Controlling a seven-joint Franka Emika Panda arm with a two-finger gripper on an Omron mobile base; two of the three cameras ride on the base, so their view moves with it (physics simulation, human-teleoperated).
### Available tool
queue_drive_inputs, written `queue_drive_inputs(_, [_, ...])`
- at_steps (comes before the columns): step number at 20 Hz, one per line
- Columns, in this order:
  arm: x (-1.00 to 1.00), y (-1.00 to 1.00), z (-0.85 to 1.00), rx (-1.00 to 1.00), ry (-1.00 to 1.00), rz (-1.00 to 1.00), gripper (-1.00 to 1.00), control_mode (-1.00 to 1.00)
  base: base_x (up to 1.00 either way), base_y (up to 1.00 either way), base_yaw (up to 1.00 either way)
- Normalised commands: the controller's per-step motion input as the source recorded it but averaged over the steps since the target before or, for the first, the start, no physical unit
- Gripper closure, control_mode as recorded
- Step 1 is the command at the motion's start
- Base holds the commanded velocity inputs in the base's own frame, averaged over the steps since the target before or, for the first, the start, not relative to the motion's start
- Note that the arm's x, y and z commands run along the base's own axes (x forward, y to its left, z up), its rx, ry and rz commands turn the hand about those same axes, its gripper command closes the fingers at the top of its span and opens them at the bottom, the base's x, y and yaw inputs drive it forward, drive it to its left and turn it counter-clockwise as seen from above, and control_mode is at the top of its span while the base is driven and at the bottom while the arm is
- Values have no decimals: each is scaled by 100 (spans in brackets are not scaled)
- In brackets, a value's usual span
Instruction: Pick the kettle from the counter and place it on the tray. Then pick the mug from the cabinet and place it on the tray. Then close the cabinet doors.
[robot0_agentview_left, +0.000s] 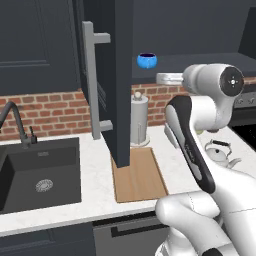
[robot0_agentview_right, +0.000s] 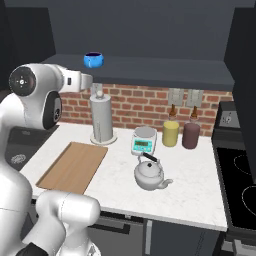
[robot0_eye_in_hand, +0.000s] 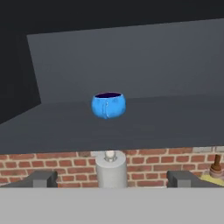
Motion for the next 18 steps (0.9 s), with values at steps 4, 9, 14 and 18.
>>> queue_drive_inputs(4, [0,10,0,0,0,0,-100,-100,0,0,0])
queue_drive_inputs(9, [11,7,0,0,0,0,-100,-100,0,0,0])
queue_drive_inputs(14, [21,2,2,0,-2,0,-100,-100,0,0,0])
queue_drive_inputs(18, [25,3,19,0,-4,0,-100,-100,0,0,0])
